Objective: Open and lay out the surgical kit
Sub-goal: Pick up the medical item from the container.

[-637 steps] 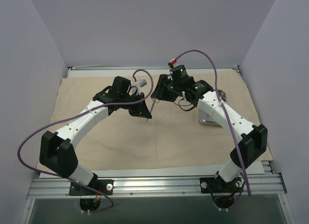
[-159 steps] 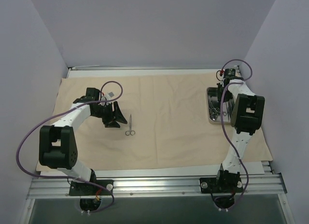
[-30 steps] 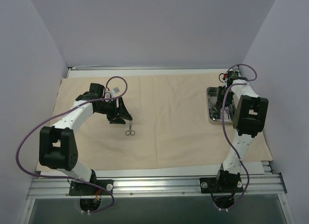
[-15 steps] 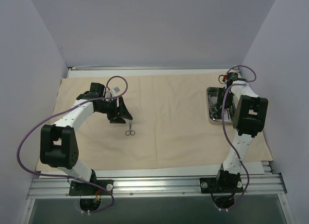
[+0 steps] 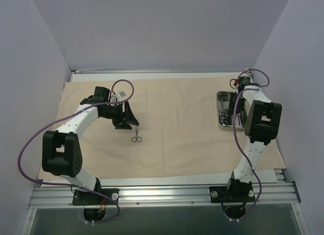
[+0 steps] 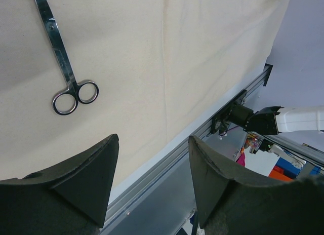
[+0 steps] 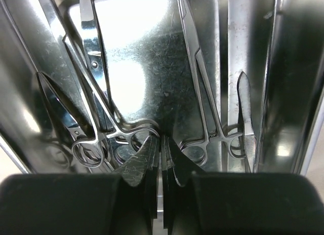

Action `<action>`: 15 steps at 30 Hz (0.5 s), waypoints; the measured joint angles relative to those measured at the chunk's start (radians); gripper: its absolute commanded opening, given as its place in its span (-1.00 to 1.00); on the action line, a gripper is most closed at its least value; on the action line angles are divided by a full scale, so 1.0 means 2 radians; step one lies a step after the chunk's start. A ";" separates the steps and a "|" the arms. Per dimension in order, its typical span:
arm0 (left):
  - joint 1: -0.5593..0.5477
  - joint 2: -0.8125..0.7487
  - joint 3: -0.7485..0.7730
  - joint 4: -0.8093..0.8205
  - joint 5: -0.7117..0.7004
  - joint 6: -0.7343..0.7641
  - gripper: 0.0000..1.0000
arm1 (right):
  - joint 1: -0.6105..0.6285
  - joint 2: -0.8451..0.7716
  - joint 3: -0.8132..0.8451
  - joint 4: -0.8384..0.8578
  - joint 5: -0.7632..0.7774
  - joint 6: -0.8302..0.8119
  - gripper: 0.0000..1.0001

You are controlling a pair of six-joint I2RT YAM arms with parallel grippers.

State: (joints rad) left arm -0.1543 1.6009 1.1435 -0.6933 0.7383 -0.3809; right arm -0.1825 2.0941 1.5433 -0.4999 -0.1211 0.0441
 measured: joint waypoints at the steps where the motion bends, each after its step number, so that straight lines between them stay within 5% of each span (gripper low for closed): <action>1: 0.000 0.000 0.000 0.000 0.000 0.000 0.32 | 0.000 -0.004 -0.005 0.003 0.000 0.002 -1.00; 15: -0.001 -0.024 0.000 0.042 0.037 -0.070 0.32 | 0.002 -0.183 -0.065 -0.032 0.006 0.047 -1.00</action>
State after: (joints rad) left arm -0.1558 1.5528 1.1435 -0.6086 0.8127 -0.5205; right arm -0.1783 1.7275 1.4136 -0.5648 -0.1089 0.1371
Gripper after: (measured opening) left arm 0.662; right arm 0.035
